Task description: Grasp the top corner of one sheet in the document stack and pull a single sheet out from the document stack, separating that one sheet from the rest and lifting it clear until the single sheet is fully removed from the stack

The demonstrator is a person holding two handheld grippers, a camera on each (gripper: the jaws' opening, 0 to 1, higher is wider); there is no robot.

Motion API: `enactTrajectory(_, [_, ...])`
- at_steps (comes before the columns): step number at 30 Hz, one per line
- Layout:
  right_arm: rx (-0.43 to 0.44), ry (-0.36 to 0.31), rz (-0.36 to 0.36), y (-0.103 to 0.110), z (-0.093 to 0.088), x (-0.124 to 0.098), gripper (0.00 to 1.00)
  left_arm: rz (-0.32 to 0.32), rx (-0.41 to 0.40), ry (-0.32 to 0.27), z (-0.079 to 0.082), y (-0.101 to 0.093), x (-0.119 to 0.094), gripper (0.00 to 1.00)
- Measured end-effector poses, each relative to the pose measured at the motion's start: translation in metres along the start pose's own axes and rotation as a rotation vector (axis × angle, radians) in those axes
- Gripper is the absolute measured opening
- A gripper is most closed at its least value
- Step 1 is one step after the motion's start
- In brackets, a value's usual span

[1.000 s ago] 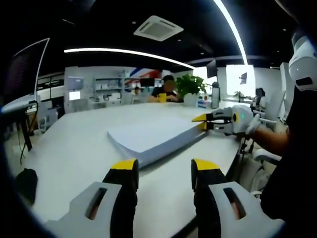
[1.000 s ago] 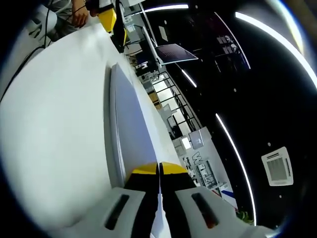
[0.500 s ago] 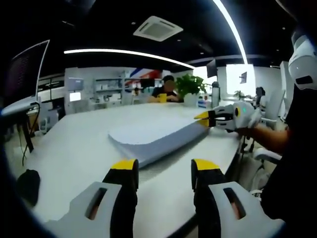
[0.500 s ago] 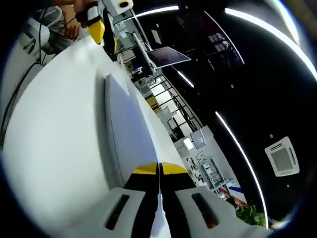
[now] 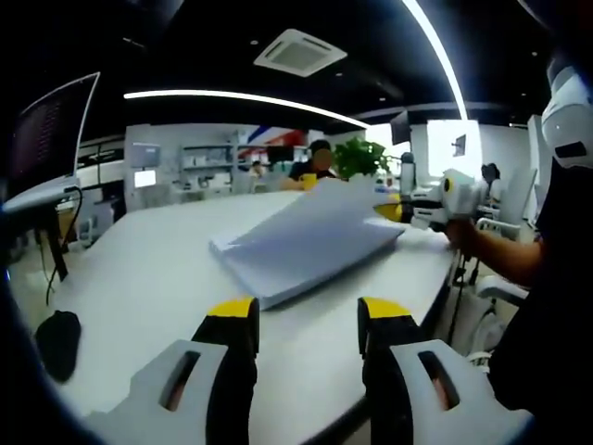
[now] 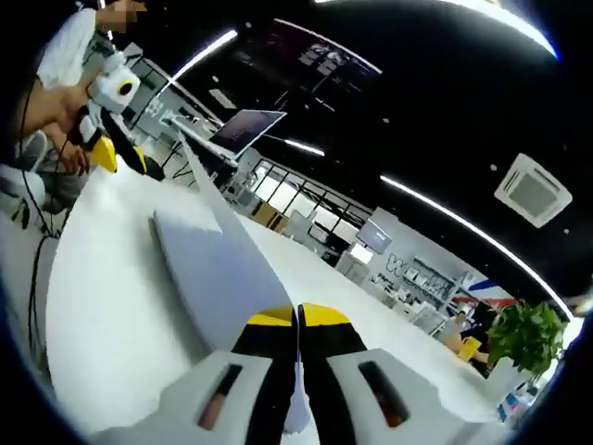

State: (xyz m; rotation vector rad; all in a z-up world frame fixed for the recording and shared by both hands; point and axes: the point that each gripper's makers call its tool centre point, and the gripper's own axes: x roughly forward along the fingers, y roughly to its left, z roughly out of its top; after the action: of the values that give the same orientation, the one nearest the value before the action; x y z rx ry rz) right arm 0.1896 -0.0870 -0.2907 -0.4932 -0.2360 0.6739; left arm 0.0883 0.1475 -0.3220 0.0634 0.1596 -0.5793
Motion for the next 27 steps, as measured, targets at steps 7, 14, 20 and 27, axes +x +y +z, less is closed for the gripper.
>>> enactTrajectory(7, [0.427,-0.055,0.033,-0.009,0.016,-0.01,0.01,-0.007,-0.002,0.001,-0.003,-0.002,-0.002,0.43])
enactTrajectory(14, [0.946,-0.182,0.084,-0.035,0.038,-0.025,0.01,-0.014,-0.003,0.011,-0.005,-0.004,0.001,0.43])
enactTrajectory(20, [1.518,-0.209,0.142,-0.057,0.038,-0.042,0.02,0.006,-0.003,-0.012,-0.003,-0.002,0.002,0.4])
enactTrajectory(27, [1.561,-0.162,0.084,-0.053,0.019,-0.046,0.02,-0.005,-0.013,-0.002,-0.007,-0.002,0.001,0.41])
